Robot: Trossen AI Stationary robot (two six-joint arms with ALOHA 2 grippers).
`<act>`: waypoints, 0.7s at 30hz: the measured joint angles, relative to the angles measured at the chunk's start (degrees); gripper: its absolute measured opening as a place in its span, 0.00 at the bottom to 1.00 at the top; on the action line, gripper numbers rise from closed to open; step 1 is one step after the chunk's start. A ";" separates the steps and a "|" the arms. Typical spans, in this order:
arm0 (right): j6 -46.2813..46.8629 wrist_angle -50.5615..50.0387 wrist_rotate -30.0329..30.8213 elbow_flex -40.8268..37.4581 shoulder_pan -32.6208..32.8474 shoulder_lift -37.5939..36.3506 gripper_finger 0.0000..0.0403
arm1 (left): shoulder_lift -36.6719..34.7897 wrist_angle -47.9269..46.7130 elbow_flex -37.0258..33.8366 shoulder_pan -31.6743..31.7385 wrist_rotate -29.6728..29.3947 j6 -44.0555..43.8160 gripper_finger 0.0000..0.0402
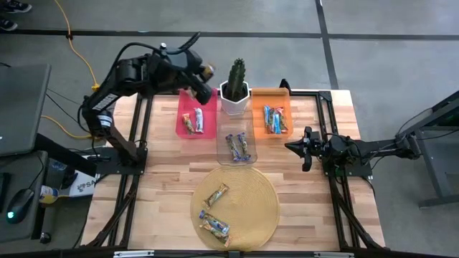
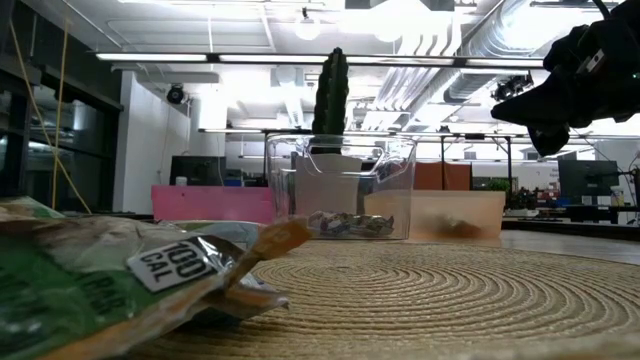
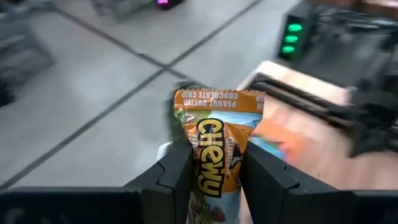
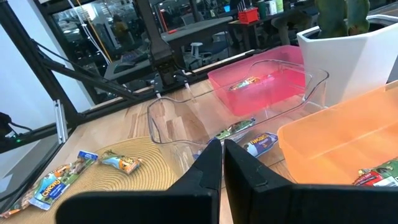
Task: Pick and place Granola Bars by type
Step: Put the yellow granola bar into the pink bin
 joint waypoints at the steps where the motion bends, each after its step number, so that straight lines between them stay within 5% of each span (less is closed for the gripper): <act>1: -0.05 0.01 -0.01 0.01 -0.02 -0.02 0.00 | -0.14 -0.44 0.00 0.00 -1.92 -0.43 0.29; 10: 0.01 0.00 0.00 0.02 0.00 0.00 0.00 | -0.99 -5.95 -0.02 5.27 -9.75 -6.23 0.29; 21: -0.05 0.02 0.00 0.01 -0.01 0.00 0.00 | -1.10 -8.14 -0.07 20.23 -4.55 -6.73 0.29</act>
